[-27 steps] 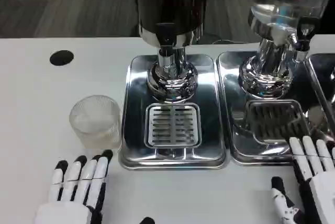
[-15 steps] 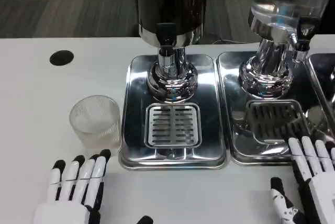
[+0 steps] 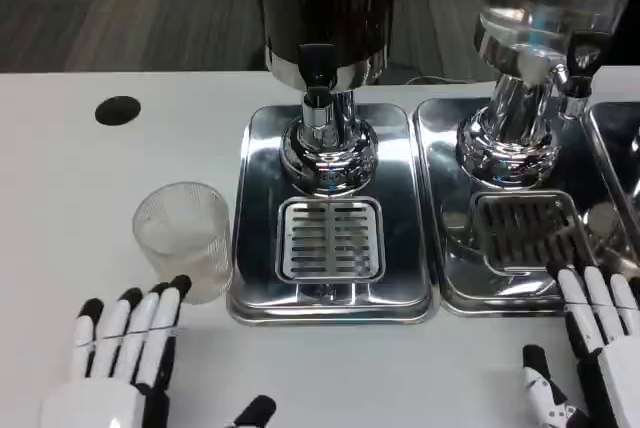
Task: Grasp the cup under the faucet to collect the drink, then remove the cup.
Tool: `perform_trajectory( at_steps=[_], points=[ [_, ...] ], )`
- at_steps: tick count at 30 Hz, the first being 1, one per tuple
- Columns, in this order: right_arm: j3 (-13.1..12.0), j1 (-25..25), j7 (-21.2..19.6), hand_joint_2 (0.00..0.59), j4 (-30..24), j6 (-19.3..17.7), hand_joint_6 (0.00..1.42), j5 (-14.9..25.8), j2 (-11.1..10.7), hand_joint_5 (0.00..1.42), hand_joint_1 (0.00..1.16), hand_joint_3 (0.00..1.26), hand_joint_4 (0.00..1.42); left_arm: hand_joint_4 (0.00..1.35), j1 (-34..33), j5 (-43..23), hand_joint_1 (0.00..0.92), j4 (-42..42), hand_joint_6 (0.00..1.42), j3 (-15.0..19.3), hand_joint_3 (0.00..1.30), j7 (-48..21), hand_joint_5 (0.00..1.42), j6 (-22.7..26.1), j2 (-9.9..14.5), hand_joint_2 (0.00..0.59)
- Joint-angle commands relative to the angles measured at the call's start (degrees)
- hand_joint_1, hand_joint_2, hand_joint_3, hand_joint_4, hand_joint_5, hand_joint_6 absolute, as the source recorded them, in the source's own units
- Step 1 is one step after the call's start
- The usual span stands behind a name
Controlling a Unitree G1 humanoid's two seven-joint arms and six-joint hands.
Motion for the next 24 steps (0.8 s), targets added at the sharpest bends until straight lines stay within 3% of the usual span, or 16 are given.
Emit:
perform_trajectory(
  at_steps=[1,4,11,19,24],
  points=[
    [-0.96,1.66,-0.67,0.426,-1.89,0.58,0.0,0.06,-0.27,0.0,0.0,0.04,0.0,0.0,-0.38,-5.3,0.0,-0.43,0.01,2.96,0.14,1.15,0.09,-6.61,1.24,0.104],
    [-1.4,2.21,-0.75,0.422,-2.09,0.32,0.0,0.46,-0.28,0.0,0.0,0.05,0.0,0.0,-1.76,-10.34,0.0,-0.53,0.02,5.85,0.15,-0.06,0.1,-11.46,1.51,0.081],
    [-1.33,2.68,-1.25,0.403,-1.47,-1.22,0.0,1.31,-0.07,0.0,0.0,0.05,0.0,0.0,-7.43,-20.79,0.0,-0.74,0.01,10.56,0.14,-10.62,0.09,-12.58,0.26,0.043],
    [-1.45,3.1,-1.66,0.405,-1.64,-1.4,0.0,0.81,-0.12,0.0,0.0,0.05,0.0,0.0,-15.47,-20.23,0.0,1.76,0.0,11.6,0.0,-21.32,0.04,-3.37,-1.19,0.027],
    [-1.47,3.25,-1.52,0.407,-1.7,-1.48,0.0,0.66,-0.34,0.0,0.0,0.06,0.0,0.0,-18.0,-19.58,0.0,3.75,0.0,11.33,0.0,-22.77,0.03,-0.49,-2.57,0.015]
  ],
)
